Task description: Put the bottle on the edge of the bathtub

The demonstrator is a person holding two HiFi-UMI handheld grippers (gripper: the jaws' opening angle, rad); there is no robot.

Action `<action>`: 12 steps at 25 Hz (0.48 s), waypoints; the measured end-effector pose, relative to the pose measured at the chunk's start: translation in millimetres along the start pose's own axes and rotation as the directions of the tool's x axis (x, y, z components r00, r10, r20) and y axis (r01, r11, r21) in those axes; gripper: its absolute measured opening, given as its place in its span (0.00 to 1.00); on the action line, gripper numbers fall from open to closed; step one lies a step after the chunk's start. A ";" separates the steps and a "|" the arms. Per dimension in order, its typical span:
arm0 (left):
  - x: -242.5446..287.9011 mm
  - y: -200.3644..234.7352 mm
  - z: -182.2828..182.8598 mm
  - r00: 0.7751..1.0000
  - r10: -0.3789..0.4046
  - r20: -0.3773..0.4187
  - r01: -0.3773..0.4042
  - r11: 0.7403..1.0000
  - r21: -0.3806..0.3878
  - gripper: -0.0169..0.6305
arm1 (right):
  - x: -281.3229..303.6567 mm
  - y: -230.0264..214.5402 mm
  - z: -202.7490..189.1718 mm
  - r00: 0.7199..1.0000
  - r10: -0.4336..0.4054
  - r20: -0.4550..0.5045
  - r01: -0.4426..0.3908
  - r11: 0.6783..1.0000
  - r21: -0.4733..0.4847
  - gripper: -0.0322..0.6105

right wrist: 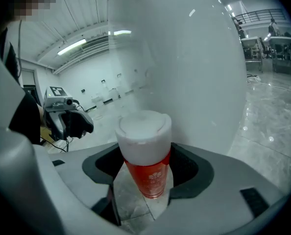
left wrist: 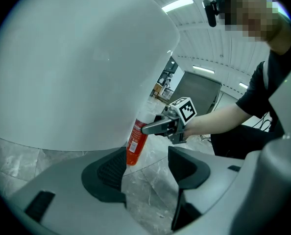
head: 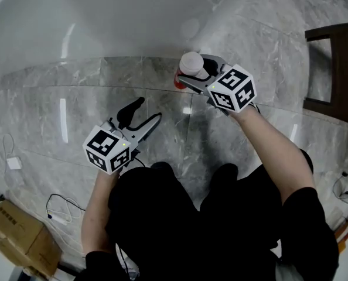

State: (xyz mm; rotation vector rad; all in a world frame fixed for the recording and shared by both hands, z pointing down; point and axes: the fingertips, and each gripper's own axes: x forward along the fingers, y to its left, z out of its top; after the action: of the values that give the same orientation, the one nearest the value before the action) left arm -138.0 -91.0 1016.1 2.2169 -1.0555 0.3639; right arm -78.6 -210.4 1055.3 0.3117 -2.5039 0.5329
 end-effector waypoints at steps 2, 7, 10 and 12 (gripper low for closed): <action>3.2 -1.3 -3.5 1.000 -0.007 -0.011 0.007 1.000 -0.003 0.45 | 5.7 -5.7 -11.7 0.998 -0.052 -0.028 0.051 0.998 -0.031 0.49; 9.1 -1.0 0.1 1.000 -0.026 0.005 0.026 1.000 -0.016 0.45 | 15.9 -12.6 -27.1 0.987 -0.156 -0.028 0.154 0.986 -0.065 0.49; 9.3 0.3 0.3 1.000 -0.027 0.007 0.027 1.000 -0.014 0.44 | 19.4 -8.4 -25.4 0.987 -0.158 -0.033 0.154 0.983 -0.096 0.49; 7.3 2.9 -0.5 1.000 -0.017 0.013 0.017 1.000 -0.025 0.44 | 20.3 -3.2 -28.6 0.988 -0.146 -0.043 0.141 0.985 -0.095 0.49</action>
State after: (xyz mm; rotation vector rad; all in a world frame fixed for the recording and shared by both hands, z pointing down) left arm -135.5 -96.3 1021.3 2.2070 -1.0422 0.3272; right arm -80.6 -203.0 1089.7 0.4342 -2.4261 0.3621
